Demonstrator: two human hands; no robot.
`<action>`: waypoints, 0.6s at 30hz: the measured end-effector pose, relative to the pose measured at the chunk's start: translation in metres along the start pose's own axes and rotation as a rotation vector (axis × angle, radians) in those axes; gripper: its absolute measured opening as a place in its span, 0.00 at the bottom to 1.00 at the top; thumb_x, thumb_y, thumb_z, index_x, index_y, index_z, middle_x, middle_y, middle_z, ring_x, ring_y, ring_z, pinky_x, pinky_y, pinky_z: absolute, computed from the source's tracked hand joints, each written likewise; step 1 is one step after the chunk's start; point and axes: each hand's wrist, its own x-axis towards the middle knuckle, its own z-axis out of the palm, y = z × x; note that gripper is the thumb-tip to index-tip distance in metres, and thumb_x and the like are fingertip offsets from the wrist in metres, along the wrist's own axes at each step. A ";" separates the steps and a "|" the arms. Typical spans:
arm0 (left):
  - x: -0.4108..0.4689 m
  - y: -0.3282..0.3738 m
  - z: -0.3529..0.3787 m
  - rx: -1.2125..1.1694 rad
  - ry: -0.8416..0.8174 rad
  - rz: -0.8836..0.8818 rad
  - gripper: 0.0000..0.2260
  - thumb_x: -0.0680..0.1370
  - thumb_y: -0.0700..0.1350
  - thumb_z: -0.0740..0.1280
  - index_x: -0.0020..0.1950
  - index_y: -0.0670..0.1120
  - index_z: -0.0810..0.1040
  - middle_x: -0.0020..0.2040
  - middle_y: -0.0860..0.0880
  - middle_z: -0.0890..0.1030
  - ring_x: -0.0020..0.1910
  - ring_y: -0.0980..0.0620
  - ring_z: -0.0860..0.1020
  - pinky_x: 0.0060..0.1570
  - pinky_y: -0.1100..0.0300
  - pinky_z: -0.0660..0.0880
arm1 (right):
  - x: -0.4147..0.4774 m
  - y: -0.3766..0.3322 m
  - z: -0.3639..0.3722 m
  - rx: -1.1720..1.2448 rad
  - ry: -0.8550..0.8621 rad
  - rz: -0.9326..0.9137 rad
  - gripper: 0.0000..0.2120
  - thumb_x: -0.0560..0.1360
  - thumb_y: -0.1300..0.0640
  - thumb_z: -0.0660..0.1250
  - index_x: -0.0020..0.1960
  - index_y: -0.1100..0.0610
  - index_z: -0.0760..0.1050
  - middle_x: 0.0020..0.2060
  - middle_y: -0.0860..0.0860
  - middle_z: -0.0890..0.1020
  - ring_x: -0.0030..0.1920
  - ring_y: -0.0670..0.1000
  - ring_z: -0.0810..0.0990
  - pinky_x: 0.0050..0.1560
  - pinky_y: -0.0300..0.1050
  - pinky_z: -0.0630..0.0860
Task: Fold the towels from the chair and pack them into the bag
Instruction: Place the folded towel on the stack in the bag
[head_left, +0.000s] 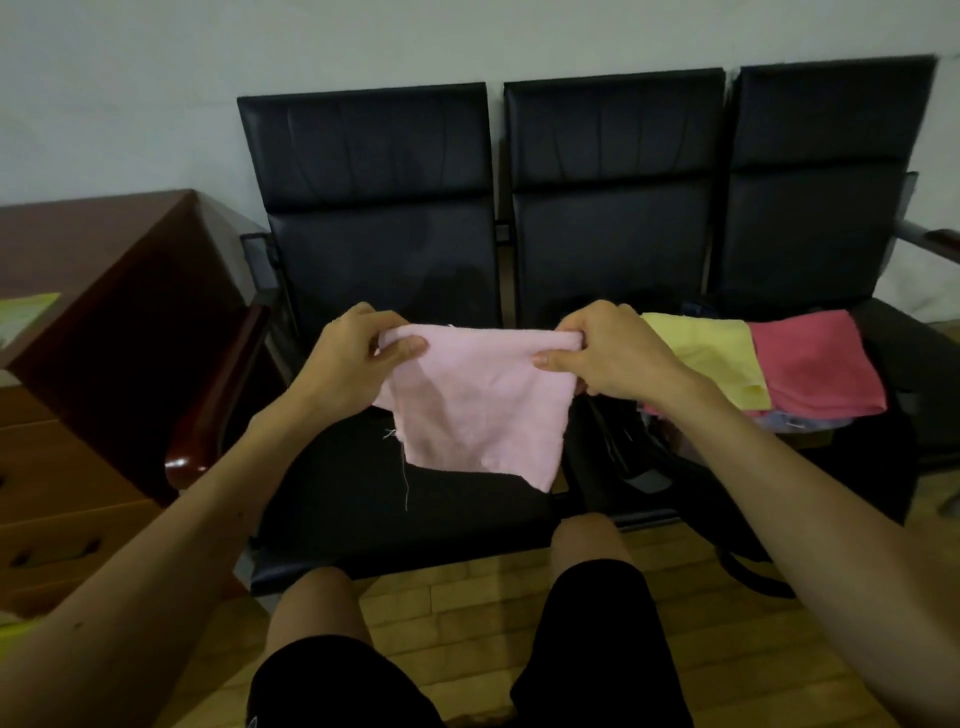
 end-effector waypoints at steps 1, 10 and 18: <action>0.002 0.004 0.004 0.005 -0.014 0.008 0.07 0.80 0.51 0.66 0.54 0.51 0.79 0.50 0.52 0.72 0.46 0.56 0.72 0.45 0.67 0.67 | -0.003 0.008 -0.001 0.014 0.001 0.017 0.11 0.75 0.49 0.71 0.40 0.56 0.79 0.34 0.50 0.82 0.33 0.47 0.81 0.36 0.41 0.74; 0.015 0.077 0.042 -0.577 -0.196 0.080 0.10 0.84 0.49 0.59 0.56 0.48 0.77 0.51 0.52 0.81 0.49 0.56 0.81 0.45 0.66 0.79 | -0.046 0.094 0.009 1.040 0.122 0.217 0.30 0.65 0.40 0.77 0.60 0.56 0.78 0.54 0.50 0.85 0.58 0.51 0.82 0.58 0.47 0.77; 0.056 0.120 0.102 -0.646 -0.307 -0.043 0.11 0.84 0.53 0.58 0.56 0.51 0.78 0.52 0.51 0.81 0.52 0.54 0.80 0.54 0.53 0.78 | -0.088 0.120 0.046 1.381 0.013 0.398 0.47 0.53 0.47 0.86 0.68 0.52 0.72 0.60 0.50 0.83 0.61 0.52 0.81 0.64 0.55 0.76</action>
